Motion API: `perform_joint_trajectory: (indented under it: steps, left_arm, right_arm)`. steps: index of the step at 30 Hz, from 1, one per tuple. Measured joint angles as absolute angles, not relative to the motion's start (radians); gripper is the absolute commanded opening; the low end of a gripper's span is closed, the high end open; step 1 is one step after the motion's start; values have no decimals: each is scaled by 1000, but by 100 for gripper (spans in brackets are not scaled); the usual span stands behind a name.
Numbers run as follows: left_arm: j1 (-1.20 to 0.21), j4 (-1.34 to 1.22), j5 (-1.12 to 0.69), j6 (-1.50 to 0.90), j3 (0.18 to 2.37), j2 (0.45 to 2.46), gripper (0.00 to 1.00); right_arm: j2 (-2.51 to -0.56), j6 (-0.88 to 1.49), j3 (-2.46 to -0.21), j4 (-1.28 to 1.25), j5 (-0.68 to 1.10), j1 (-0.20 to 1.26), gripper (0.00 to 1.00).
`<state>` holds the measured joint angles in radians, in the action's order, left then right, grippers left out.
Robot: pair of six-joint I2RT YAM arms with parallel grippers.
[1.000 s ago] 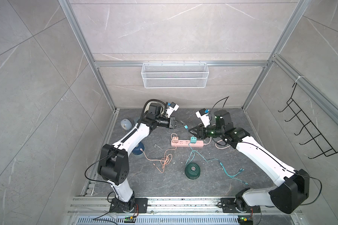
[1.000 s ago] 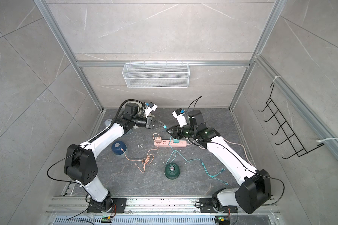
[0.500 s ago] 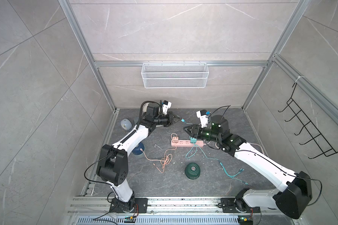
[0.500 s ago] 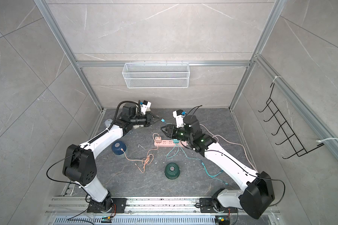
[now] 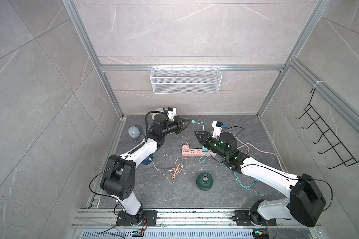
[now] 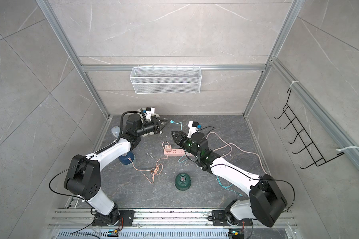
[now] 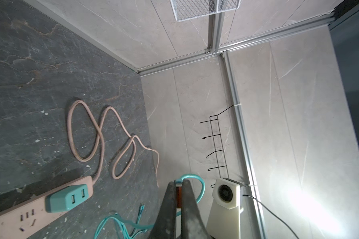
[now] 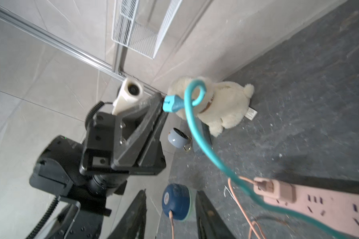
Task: Charge the cordless meat grinders
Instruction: Pick up the charging cable from the center of the board.
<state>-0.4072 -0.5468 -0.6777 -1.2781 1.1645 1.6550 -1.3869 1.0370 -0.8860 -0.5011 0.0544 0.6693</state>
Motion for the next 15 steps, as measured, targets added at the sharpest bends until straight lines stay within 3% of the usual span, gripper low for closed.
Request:
perform_joint_trajectory:
  steps: [15]
  left_arm:
    - [-459,-636,-632,-1361,1113,1572,0]
  right_arm:
    - [-1525,1134,-916,-815,1,669,39]
